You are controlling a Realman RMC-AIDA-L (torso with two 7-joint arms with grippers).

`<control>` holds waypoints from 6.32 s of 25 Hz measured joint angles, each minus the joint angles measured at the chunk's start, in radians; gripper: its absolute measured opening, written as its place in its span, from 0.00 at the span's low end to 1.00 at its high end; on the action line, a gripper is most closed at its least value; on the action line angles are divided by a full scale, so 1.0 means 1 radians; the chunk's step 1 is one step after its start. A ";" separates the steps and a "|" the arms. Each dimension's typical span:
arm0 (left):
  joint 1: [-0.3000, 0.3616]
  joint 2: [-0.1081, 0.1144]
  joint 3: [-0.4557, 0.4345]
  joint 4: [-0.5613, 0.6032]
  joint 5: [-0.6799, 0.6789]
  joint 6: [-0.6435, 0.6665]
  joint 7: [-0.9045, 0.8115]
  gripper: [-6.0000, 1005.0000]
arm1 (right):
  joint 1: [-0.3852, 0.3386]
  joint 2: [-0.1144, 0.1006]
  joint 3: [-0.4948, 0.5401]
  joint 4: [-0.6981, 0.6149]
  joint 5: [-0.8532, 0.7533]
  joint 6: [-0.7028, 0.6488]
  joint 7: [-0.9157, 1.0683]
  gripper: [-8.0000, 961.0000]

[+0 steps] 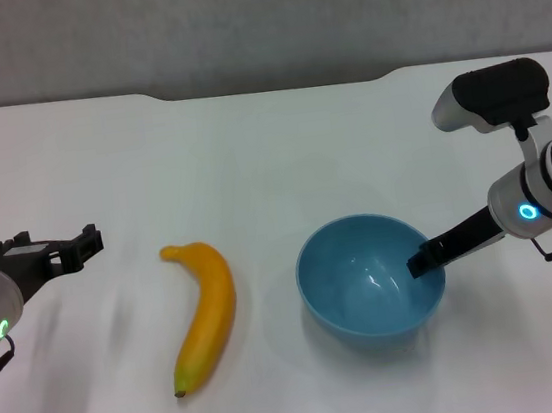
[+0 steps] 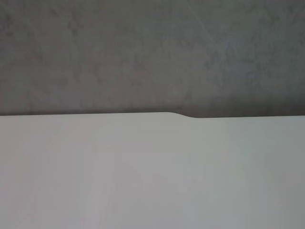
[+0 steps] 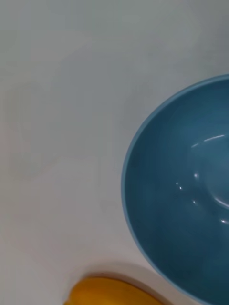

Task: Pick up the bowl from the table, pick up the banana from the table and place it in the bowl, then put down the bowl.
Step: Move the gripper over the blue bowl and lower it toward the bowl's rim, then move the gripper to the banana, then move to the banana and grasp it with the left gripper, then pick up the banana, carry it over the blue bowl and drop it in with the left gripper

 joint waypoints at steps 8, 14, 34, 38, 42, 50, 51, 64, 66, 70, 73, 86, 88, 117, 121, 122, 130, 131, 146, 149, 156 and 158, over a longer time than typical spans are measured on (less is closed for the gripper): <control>0.000 0.000 0.000 0.008 -0.001 -0.011 0.000 0.85 | -0.011 0.002 -0.012 -0.002 -0.012 -0.027 -0.016 0.30; -0.001 0.000 0.000 0.011 -0.001 -0.012 0.000 0.84 | -0.019 0.002 -0.022 -0.002 -0.027 -0.042 -0.017 0.15; -0.015 0.004 0.056 -0.114 -0.100 0.189 0.071 0.84 | -0.113 0.007 -0.025 0.162 -0.008 -0.091 -0.016 0.05; -0.049 0.005 0.085 -0.127 -0.121 0.268 0.073 0.84 | -0.130 0.008 -0.025 0.195 -0.008 -0.099 -0.011 0.04; -0.085 0.004 0.117 -0.117 -0.125 0.319 0.073 0.83 | -0.133 0.008 -0.022 0.206 -0.005 -0.103 -0.009 0.04; -0.121 0.001 0.153 -0.093 -0.175 0.329 0.074 0.83 | -0.142 0.003 -0.016 0.207 0.028 -0.103 -0.016 0.04; -0.124 0.001 0.159 -0.092 -0.182 0.333 0.074 0.83 | -0.144 0.003 -0.016 0.208 0.027 -0.103 -0.016 0.04; -0.161 0.001 0.189 -0.031 -0.192 0.353 0.074 0.83 | -0.137 -0.002 -0.013 0.208 0.027 -0.099 -0.016 0.05; -0.170 0.001 0.186 -0.018 -0.202 0.353 0.074 0.82 | -0.137 -0.002 -0.013 0.209 0.027 -0.098 -0.016 0.05; -0.182 0.003 0.189 -0.002 -0.240 0.354 0.074 0.82 | -0.136 -0.002 -0.013 0.208 0.023 -0.097 -0.016 0.05; -0.184 0.002 0.196 -0.001 -0.261 0.352 0.074 0.82 | -0.136 -0.002 -0.013 0.209 0.024 -0.095 -0.016 0.05; -0.230 0.001 0.197 0.088 -0.283 0.317 0.074 0.82 | -0.133 -0.002 -0.018 0.213 0.024 -0.082 -0.016 0.06; -0.232 0.001 0.198 0.103 -0.284 0.295 0.074 0.82 | -0.131 -0.001 -0.020 0.214 0.023 -0.082 -0.016 0.06; -0.294 0.000 0.226 0.248 -0.347 0.213 0.074 0.80 | -0.125 0.002 -0.016 0.234 0.029 -0.088 -0.018 0.07; -0.295 0.000 0.223 0.256 -0.347 0.213 0.074 0.74 | -0.128 0.002 -0.014 0.236 0.029 -0.088 -0.017 0.07; -0.295 0.000 0.223 0.258 -0.346 0.213 0.074 0.71 | -0.129 0.002 -0.014 0.236 0.030 -0.088 -0.018 0.07; -0.295 0.000 0.222 0.263 -0.341 0.210 0.073 0.52 | -0.132 0.002 -0.014 0.235 0.031 -0.090 -0.018 0.07; -0.292 0.002 0.214 0.263 -0.342 0.211 0.073 0.50 | -0.133 0.003 -0.014 0.233 0.031 -0.090 -0.018 0.07; -0.107 0.014 0.069 -0.138 -0.172 0.330 0.075 0.50 | -0.138 0.005 -0.027 0.158 0.141 -0.130 -0.100 0.07; -0.101 0.014 0.078 -0.207 -0.170 0.349 0.075 0.50 | -0.130 0.006 -0.052 0.141 0.185 -0.145 -0.109 0.08; -0.115 0.005 0.128 -0.309 -0.136 0.364 0.075 0.50 | -0.104 0.007 -0.143 0.136 0.266 -0.188 -0.109 0.08; -0.127 0.003 0.148 -0.321 -0.133 0.364 0.075 0.50 | -0.098 0.007 -0.166 0.135 0.291 -0.199 -0.110 0.08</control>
